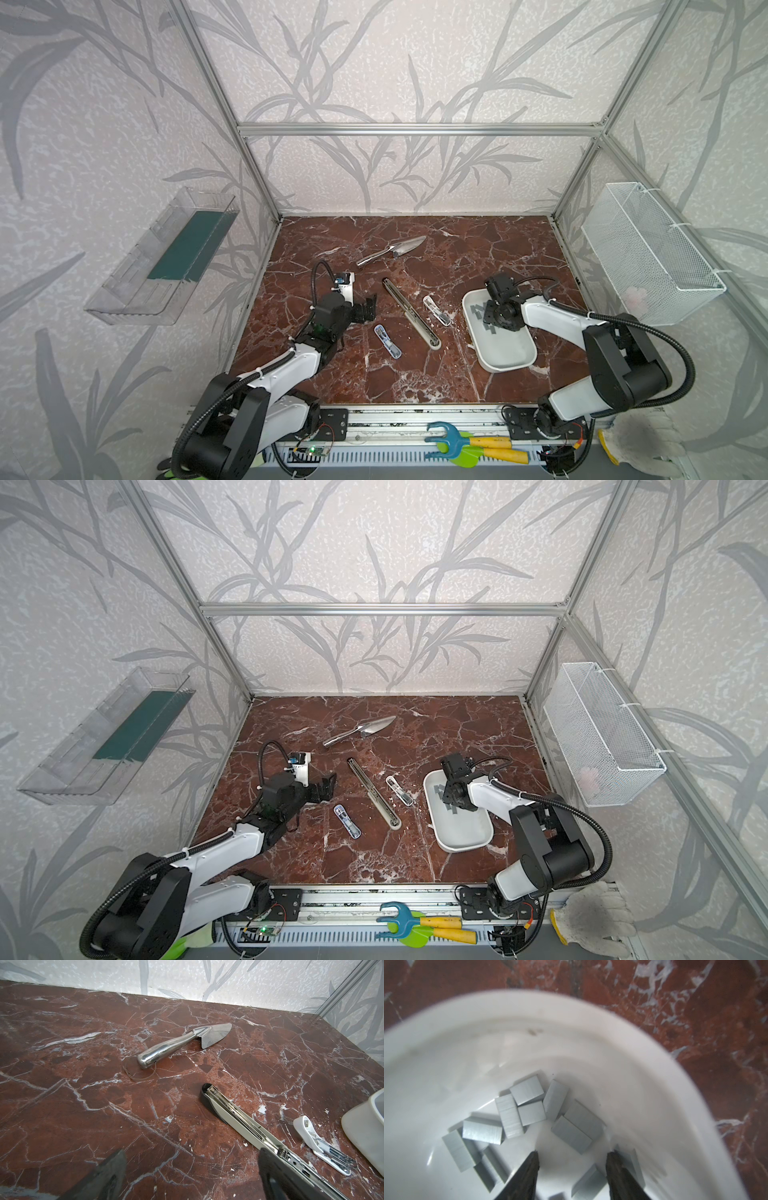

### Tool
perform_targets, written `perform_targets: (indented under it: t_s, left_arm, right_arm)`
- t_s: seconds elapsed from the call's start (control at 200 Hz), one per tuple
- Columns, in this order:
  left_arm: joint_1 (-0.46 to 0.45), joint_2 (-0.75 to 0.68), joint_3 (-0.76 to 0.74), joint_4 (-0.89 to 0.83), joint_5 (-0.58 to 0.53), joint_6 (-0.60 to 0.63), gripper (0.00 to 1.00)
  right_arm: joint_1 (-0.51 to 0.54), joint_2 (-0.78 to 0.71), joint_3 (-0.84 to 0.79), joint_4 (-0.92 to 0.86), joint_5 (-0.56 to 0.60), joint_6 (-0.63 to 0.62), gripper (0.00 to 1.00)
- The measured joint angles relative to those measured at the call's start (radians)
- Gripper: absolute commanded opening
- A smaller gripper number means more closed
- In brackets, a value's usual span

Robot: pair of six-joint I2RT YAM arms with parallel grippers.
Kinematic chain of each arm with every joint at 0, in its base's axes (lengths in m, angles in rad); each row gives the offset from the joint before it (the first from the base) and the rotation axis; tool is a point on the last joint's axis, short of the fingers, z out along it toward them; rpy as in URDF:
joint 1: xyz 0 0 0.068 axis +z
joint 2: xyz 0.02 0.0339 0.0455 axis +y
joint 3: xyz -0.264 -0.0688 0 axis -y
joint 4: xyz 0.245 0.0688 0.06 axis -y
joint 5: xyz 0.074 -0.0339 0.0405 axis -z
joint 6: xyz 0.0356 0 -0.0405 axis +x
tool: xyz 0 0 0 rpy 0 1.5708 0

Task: Load the staples into the stapler
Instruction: 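Lower the right gripper into the tray and close on a grey staple strip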

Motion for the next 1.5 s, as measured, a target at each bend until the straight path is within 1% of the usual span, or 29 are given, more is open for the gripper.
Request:
perform_targets:
  t_s: [0.375,0.485,0.635,0.74,0.935,1.01,1.13,1.254,1.379,1.499]
  left_arm:
    - [0.000,0.000,0.000,0.000,0.000,0.000,0.99]
    - [0.000,0.000,0.000,0.000,0.000,0.000,0.99]
    - [0.000,0.000,0.000,0.000,0.000,0.000,0.99]
    - [0.000,0.000,0.000,0.000,0.000,0.000,0.99]
    - [0.000,0.000,0.000,0.000,0.000,0.000,0.99]
    - [0.000,0.000,0.000,0.000,0.000,0.000,0.99]
    - [0.000,0.000,0.000,0.000,0.000,0.000,0.99]
    - [0.000,0.000,0.000,0.000,0.000,0.000,0.99]
    - [0.000,0.000,0.000,0.000,0.000,0.000,0.99]
    - [0.000,0.000,0.000,0.000,0.000,0.000,0.99]
  right_arm:
    - [0.032,-0.037,0.000,-0.061,0.021,0.005,0.55]
    - [0.048,-0.085,-0.018,-0.055,0.016,0.033,0.55]
    - [0.066,-0.142,-0.085,-0.018,-0.008,0.089,0.57]
    - [0.070,-0.140,-0.116,-0.004,-0.008,0.119,0.58]
    - [0.070,-0.122,-0.117,0.043,-0.006,0.142,0.58]
    - [0.070,-0.111,-0.115,0.061,-0.002,0.142,0.55]
    - [0.070,-0.067,-0.087,0.077,0.017,0.138,0.54]
    - [0.074,-0.019,-0.054,0.082,0.048,0.130,0.54]
    - [0.074,-0.008,-0.045,0.081,0.067,0.123,0.54]
    - [0.074,-0.008,-0.043,0.072,0.082,0.113,0.48]
